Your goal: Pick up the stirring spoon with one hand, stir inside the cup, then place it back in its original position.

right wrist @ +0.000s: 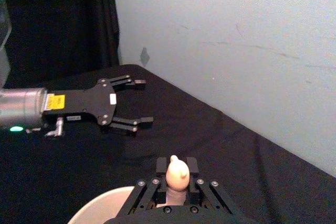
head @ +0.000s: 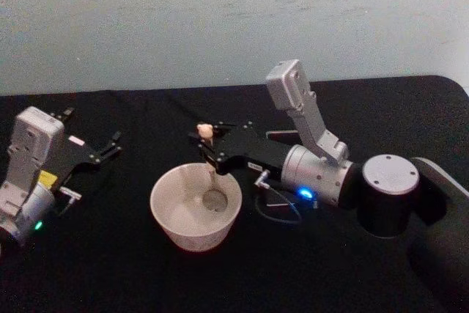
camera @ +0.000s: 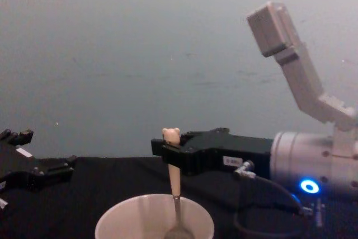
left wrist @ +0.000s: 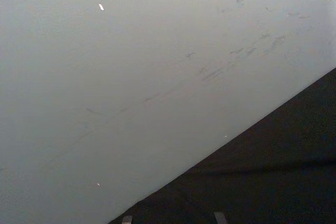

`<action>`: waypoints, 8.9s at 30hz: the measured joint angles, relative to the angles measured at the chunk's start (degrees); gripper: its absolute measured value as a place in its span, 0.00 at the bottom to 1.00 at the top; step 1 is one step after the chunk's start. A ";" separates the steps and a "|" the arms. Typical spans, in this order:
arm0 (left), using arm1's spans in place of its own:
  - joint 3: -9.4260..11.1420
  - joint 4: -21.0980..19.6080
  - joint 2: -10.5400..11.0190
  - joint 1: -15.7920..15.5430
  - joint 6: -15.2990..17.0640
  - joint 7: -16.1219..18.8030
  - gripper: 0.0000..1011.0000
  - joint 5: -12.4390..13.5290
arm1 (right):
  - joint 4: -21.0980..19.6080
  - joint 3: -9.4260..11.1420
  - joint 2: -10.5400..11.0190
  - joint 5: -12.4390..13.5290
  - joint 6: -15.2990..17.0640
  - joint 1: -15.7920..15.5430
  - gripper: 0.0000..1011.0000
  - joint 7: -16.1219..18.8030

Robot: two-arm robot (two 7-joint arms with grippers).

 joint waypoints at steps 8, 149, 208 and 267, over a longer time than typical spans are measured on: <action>0.00 0.00 0.00 0.00 0.00 0.00 0.99 0.00 | -4.04 0.42 2.77 0.98 0.16 -2.35 0.21 1.57; 0.00 0.00 0.00 0.00 0.00 0.01 0.99 0.00 | -8.88 -1.89 7.73 4.05 1.17 -3.19 0.21 5.50; 0.00 0.00 0.00 0.00 0.00 0.00 0.99 0.00 | -11.13 1.47 6.67 10.89 2.45 -0.97 0.21 1.59; 0.00 0.00 0.00 0.00 0.00 0.00 0.99 0.00 | -18.90 10.77 15.97 25.26 1.63 -6.33 0.21 -3.61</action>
